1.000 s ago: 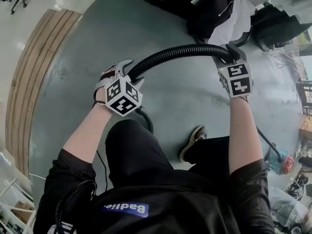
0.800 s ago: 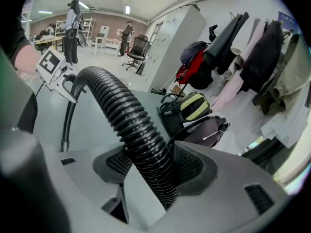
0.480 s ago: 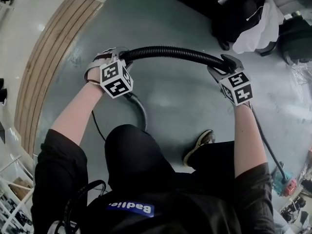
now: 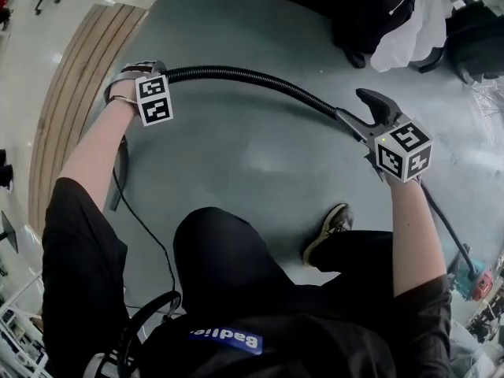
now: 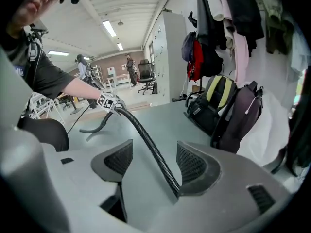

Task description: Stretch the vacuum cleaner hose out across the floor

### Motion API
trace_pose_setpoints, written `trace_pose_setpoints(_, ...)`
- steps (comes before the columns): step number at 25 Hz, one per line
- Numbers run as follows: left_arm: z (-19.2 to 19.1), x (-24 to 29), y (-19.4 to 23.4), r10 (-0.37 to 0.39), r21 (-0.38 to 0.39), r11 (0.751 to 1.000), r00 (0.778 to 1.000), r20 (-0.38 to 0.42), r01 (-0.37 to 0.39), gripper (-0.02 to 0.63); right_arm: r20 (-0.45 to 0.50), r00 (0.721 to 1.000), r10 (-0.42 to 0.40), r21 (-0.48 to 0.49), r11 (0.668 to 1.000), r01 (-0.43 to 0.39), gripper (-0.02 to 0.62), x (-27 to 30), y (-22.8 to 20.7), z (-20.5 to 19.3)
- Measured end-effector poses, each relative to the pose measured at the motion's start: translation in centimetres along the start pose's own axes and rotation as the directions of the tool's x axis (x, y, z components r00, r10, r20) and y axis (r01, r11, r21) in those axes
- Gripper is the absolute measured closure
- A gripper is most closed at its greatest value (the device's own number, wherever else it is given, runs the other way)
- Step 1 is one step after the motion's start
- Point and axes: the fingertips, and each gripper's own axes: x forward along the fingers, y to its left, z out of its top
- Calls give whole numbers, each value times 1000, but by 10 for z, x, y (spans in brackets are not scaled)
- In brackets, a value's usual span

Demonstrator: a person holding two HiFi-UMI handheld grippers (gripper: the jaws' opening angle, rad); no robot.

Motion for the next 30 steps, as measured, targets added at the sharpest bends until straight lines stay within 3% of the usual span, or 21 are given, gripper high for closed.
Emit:
trace_pose_setpoints(3, -21, 54, -12, -31, 49, 998, 997, -64, 34, 407, -1, 999, -45, 6, 999, 45, 330, -21, 0, -9)
trace_pose_setpoints(8, -40, 110, -29, -14, 91, 996, 993, -113, 25, 402, -35, 994, -102, 11, 995, 102, 330, -50, -3, -36)
trace_pose_setpoints(10, -36, 124, -40, -47, 40, 998, 992, -114, 52, 389, -50, 992, -114, 25, 993, 115, 330, -60, -4, -45)
trace_pose_setpoints(11, -34, 131, -46, -66, 3, 998, 991, -116, 66, 347, -47, 992, -119, 33, 992, 121, 330, -64, -4, -48)
trace_pose_setpoints(17, -31, 129, -66, -190, -138, 974, 980, -64, 179, 236, 52, 994, -91, 107, 991, 85, 330, -68, -18, -39)
trace_pose_setpoints(20, -29, 99, -56, -145, -238, 960, 989, 21, 145, 236, 90, 995, -45, 118, 992, 34, 330, -59, -23, -26)
trace_pose_setpoints(22, -19, 76, -46, -91, -328, 938, 992, 89, 115, 236, 105, 994, -10, 96, 995, 0, 330, -48, -26, -14)
trace_pose_setpoints(25, 9, 35, -35, -2, -490, 865, 976, 219, 112, 236, 145, 987, 63, 40, 997, -70, 330, -27, -29, 11)
trace_pose_setpoints(27, 39, 4, -34, 53, -565, 813, 947, 316, 143, 236, 182, 976, 117, 15, 993, -121, 330, -16, -32, 24)
trace_pose_setpoints(30, 94, -32, -34, 136, -613, 770, 895, 424, 173, 236, 232, 955, 183, 51, 978, -200, 330, 1, -44, 24)
